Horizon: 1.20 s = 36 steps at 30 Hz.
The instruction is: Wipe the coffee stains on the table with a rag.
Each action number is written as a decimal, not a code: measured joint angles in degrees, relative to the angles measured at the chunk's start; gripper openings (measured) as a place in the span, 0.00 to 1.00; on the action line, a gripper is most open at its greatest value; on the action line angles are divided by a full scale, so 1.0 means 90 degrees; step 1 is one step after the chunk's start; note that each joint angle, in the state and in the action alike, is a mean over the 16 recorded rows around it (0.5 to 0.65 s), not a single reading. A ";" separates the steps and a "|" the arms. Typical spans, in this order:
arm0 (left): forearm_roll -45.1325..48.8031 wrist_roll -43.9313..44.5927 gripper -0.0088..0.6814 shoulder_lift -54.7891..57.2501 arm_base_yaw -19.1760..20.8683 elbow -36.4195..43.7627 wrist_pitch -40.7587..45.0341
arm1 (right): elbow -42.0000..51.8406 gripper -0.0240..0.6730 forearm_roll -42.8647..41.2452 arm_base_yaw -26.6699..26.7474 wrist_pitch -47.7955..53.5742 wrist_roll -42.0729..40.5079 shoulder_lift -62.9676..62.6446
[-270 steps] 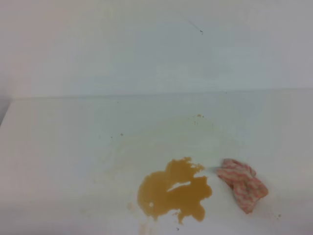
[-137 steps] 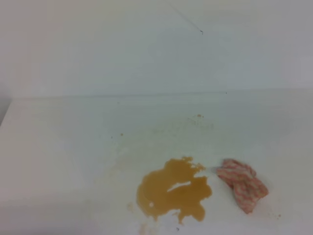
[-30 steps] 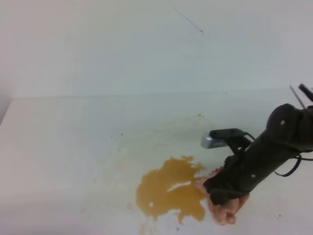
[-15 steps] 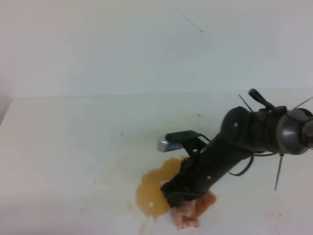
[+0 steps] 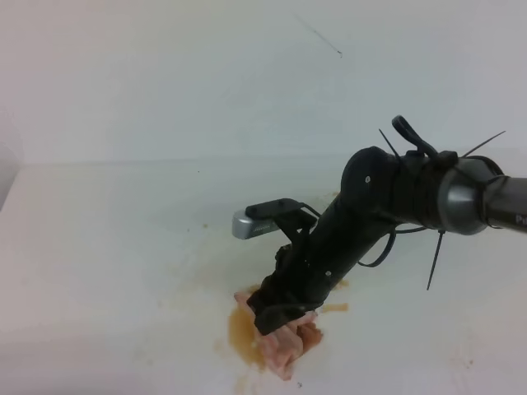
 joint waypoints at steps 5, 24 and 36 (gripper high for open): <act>0.0000 0.0000 0.01 0.0000 0.0000 0.0000 0.0000 | -0.0108 0.45 -0.0234 0.0000 0.0175 -0.0004 -0.0069; 0.0000 0.0000 0.01 0.0000 0.0000 0.0000 0.0000 | -0.0196 0.60 -0.1415 0.0083 -0.0002 0.0753 0.0063; 0.0000 0.0000 0.01 0.0000 0.0000 0.0000 0.0000 | -0.0903 0.39 -0.1546 0.0222 0.0351 0.1192 0.0662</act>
